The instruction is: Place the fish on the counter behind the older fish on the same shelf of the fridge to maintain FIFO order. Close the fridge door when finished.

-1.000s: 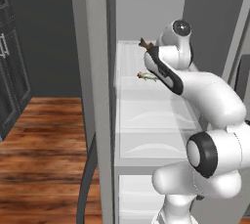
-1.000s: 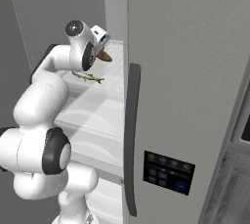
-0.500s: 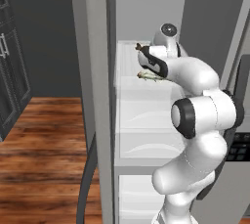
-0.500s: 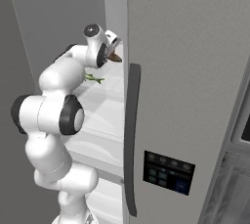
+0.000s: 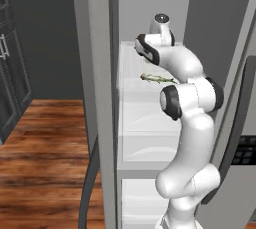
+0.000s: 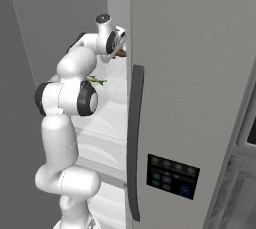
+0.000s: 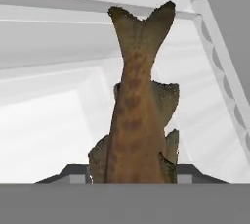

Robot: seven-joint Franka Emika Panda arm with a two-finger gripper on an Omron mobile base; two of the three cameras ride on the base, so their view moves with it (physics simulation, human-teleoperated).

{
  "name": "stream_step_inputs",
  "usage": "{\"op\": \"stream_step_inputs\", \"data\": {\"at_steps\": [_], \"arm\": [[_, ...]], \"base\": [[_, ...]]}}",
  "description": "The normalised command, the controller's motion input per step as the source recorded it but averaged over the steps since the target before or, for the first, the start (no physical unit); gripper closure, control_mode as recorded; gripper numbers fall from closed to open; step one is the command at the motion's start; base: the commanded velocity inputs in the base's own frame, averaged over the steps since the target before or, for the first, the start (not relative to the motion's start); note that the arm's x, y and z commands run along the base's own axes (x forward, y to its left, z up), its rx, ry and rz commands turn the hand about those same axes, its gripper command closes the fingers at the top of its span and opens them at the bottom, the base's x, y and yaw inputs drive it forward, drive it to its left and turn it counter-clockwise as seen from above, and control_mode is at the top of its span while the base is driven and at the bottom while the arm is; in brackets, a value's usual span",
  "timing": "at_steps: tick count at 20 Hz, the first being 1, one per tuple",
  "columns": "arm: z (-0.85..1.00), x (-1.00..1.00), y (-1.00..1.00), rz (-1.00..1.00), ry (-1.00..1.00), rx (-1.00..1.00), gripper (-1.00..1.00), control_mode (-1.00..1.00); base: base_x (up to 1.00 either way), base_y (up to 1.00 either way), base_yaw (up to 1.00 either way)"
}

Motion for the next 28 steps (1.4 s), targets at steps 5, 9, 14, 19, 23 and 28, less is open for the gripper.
{"op": "stream_step_inputs", "data": {"at_steps": [5, 9, 14, 19, 23, 28], "arm": [[-0.87, 0.04, 0.00, 0.07, -0.13, -0.05, -1.00, -1.00], [-0.58, -0.01, -0.03, 0.08, -0.26, 0.00, -1.00, -1.00], [-0.05, -0.23, 0.00, 0.09, -0.27, 0.00, -1.00, -1.00], [0.34, -0.42, 0.00, 0.02, -0.15, 0.00, -1.00, -1.00], [0.61, -0.99, 0.04, 0.00, -0.09, 0.00, -1.00, -1.00], [0.22, -1.00, 0.07, 0.00, -0.03, 0.00, -1.00, -1.00]], "base": [[0.00, 0.00, 0.00], [0.00, 0.00, 0.00], [0.00, 0.00, 0.00], [0.00, 0.00, 0.00], [0.00, 0.00, 0.00], [0.00, 0.00, 0.00]]}}
